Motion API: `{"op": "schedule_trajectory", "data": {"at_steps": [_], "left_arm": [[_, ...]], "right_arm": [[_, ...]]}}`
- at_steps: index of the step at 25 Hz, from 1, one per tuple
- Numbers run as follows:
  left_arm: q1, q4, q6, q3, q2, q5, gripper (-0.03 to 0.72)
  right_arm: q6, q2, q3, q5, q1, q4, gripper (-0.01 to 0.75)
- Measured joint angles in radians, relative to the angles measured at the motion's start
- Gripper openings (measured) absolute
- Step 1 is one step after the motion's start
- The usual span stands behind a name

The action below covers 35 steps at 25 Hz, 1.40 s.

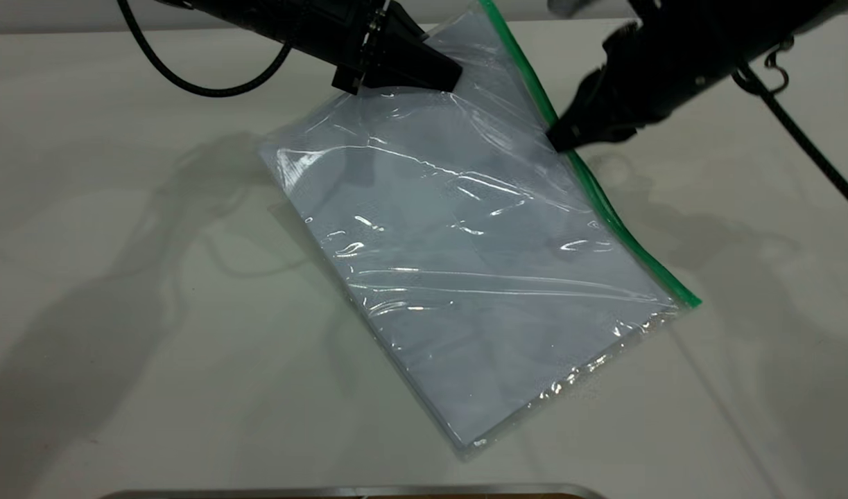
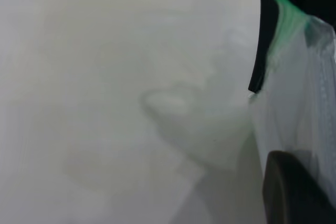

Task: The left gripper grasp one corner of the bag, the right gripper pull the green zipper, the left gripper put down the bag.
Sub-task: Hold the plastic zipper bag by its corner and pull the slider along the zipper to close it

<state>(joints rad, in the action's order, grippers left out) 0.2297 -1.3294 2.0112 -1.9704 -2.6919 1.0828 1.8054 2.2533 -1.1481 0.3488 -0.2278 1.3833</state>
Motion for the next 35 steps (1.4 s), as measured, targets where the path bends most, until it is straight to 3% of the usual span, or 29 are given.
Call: {"op": "schedule_trajectory", "data": {"at_steps": [17, 35], "left_arm": [[-0.038, 0.066, -0.047, 0.0, 0.007, -0.065, 0.053], [-0.048, 0.212, -0.13, 0.0, 0.007, -0.12, 0.053]], "right_arm": [[-0.01, 0.037, 0.024, -0.143, 0.009, -0.053, 0.051], [-0.011, 0.036, 0.17, -0.349, 0.007, -0.054, 0.052]]}}
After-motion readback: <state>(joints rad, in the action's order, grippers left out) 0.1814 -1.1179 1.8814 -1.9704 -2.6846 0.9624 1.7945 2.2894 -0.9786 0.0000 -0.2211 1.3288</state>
